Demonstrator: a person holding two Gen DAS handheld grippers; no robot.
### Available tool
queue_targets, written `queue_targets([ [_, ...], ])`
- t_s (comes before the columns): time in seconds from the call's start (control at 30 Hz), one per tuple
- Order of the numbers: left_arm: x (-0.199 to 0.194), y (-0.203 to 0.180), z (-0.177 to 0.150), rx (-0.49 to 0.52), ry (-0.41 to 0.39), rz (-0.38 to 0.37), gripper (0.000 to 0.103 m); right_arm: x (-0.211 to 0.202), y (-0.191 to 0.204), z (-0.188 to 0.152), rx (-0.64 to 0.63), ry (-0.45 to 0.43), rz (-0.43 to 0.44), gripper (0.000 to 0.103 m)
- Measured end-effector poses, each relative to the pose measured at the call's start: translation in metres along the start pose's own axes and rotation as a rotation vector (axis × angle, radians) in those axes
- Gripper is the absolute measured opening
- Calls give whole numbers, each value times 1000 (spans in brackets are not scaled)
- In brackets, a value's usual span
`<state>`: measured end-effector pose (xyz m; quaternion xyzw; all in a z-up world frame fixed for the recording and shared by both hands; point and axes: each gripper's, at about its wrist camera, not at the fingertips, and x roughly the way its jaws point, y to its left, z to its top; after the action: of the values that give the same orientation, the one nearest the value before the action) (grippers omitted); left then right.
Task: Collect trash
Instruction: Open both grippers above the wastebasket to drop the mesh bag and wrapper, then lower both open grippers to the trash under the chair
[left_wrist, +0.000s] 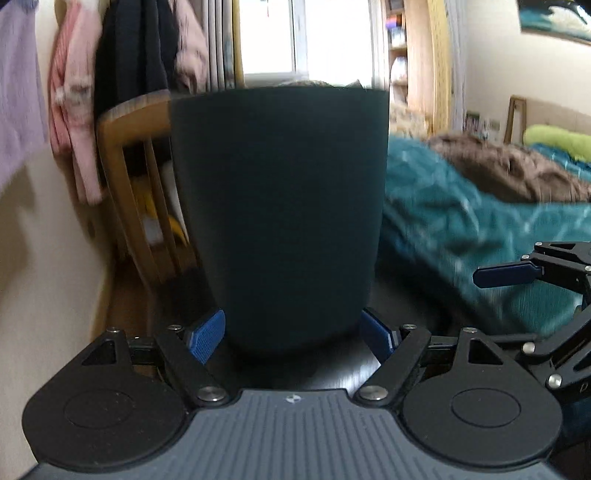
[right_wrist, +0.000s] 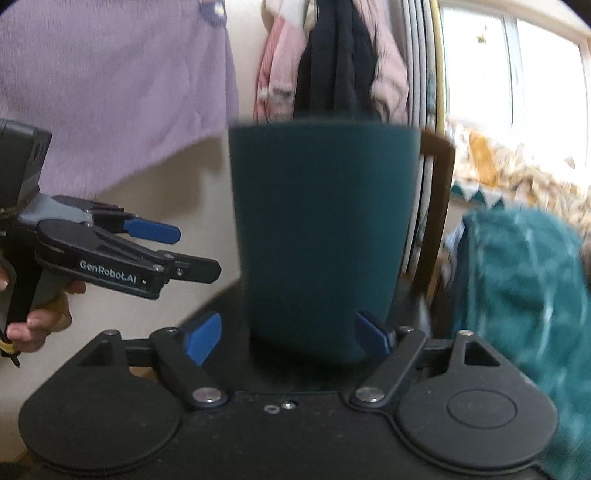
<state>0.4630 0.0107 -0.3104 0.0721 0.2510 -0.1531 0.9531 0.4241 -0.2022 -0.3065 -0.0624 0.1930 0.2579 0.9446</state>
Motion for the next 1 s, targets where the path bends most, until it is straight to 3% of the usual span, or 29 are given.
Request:
queue_targets([
  [0.17, 26, 7, -57, -18, 101, 1, 80, 28, 10, -52, 13, 133, 22, 88],
  [0.3, 47, 15, -105, -63, 183, -16, 84, 54, 17, -93, 55, 246, 45, 99],
  [0.6, 104, 19, -215, -99, 354, -49, 84, 118, 32, -180, 108, 473, 76, 101],
  [0.73, 126, 21, -255, -115, 444, -112, 84, 140, 33, -211, 129, 545, 53, 101],
  [0.83, 145, 12, -288, -75, 541, -229, 84, 156, 35, -238, 129, 594, -1, 101],
  [1.0, 166, -8, -349, 10, 660, -282, 84, 182, 32, -285, 177, 692, -37, 98],
])
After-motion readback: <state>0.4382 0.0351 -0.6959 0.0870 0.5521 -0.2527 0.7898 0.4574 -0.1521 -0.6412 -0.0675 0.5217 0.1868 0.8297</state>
